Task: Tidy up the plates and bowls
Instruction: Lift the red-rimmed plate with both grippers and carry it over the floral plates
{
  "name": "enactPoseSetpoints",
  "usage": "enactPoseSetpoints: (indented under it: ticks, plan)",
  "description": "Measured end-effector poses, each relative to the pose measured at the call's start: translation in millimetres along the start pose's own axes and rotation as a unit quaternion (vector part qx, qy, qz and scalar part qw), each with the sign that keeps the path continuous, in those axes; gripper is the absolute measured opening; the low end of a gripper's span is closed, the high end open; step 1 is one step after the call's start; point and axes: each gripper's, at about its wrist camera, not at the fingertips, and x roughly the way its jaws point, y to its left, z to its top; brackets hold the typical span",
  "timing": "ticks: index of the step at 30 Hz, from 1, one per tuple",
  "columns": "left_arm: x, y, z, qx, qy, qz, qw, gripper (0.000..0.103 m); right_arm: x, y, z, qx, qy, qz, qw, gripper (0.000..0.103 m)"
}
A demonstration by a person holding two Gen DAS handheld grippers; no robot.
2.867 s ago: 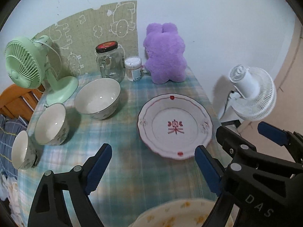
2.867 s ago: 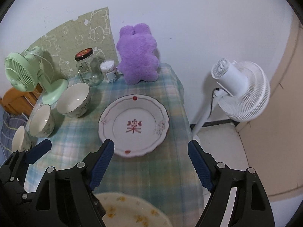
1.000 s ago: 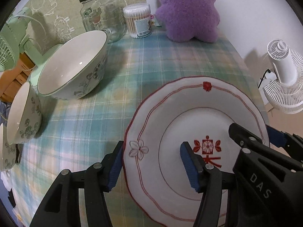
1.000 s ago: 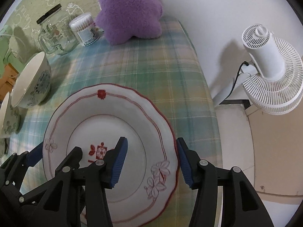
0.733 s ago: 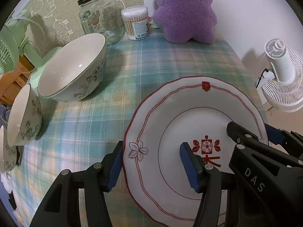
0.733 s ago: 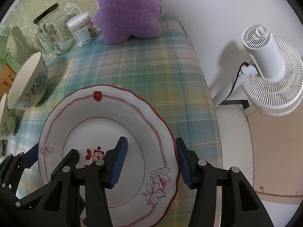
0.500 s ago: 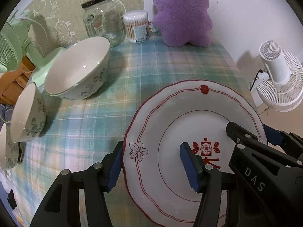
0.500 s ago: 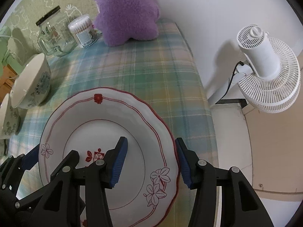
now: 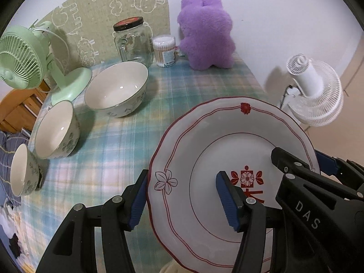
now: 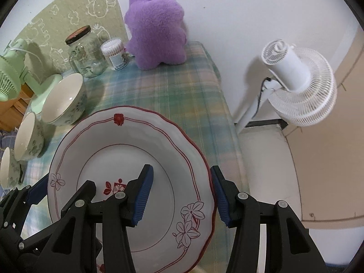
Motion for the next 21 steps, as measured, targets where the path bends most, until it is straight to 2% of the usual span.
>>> enactPoseSetpoints:
  ticks: [8,13,21]
  plan:
    - [-30,3,-39,0.022,0.008,-0.007,0.9997,0.060,-37,6,-45,0.021,0.006,-0.012,1.000,0.055]
    - [-43,1,-68,0.039,0.013,-0.025,0.9988,0.060,-56,6,-78,0.033,0.010,-0.025,0.999,0.055]
    - [-44,-15,-106,0.072,0.027,-0.050,0.9958,0.059,-72,-8,-128,0.073,0.021,-0.058,0.995,0.055]
